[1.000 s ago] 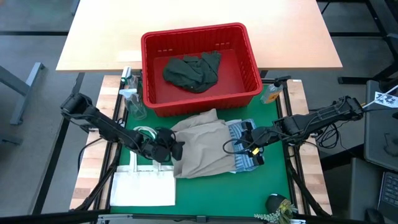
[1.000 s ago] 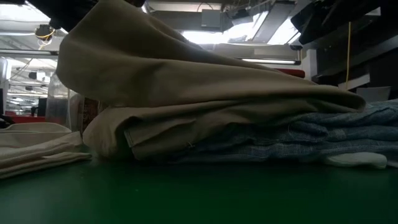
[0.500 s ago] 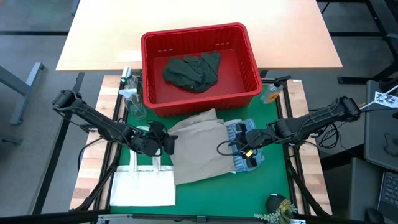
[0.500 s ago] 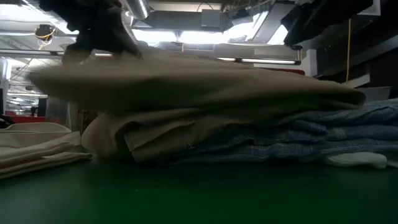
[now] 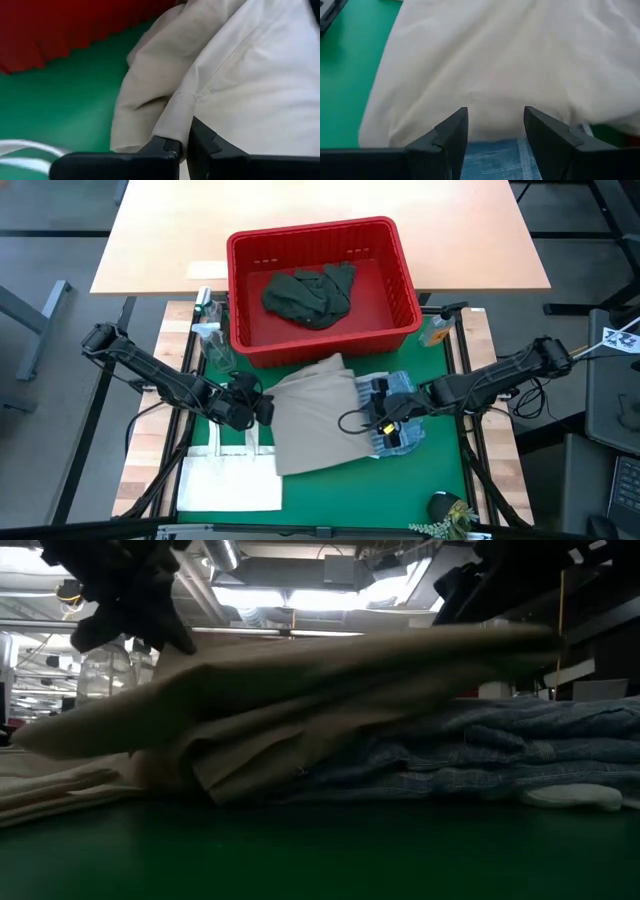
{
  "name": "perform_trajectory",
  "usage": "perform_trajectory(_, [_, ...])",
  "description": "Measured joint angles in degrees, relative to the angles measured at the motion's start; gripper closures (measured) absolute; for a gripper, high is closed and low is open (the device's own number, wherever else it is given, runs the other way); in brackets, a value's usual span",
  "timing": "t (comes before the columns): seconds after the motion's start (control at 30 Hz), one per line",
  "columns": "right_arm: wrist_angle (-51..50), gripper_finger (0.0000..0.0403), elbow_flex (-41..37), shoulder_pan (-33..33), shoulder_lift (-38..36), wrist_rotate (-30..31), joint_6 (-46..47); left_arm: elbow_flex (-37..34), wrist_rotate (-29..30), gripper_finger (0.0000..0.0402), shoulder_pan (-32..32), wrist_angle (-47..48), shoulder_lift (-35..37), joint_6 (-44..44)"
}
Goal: Fold Laundry from Bin
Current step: Fold the light brown shorts
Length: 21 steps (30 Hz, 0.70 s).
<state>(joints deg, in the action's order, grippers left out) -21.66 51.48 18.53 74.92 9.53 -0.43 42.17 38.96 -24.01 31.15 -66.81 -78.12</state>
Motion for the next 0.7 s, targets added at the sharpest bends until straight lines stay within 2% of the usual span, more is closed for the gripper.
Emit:
perform_trajectory(0.27, [-2.7, 0.0210, 0.0, -0.7, -1.5, -0.1, 0.6, 0.0, -0.7, 0.0372, 0.0, 1.1, 0.0, -1.2])
perform_trajectory(0.53, [-4.7, 0.0210, 0.0, -1.4, -4.1, 0.0, 3.3, 0.0, -1.3, 0.0310, 0.0, 1.2, 0.0, -0.8])
perform_trajectory(0.6, [-4.6, 0.0210, 0.0, -1.4, -4.4, 0.0, 3.3, 0.0, -3.1, 0.0293, 0.0, 1.4, 0.0, -0.8])
perform_trajectory(0.7, [-4.7, 0.0210, 0.0, -1.3, -4.4, 0.0, 3.3, 0.0, -8.8, 0.0275, 0.0, 1.7, 0.0, -0.8])
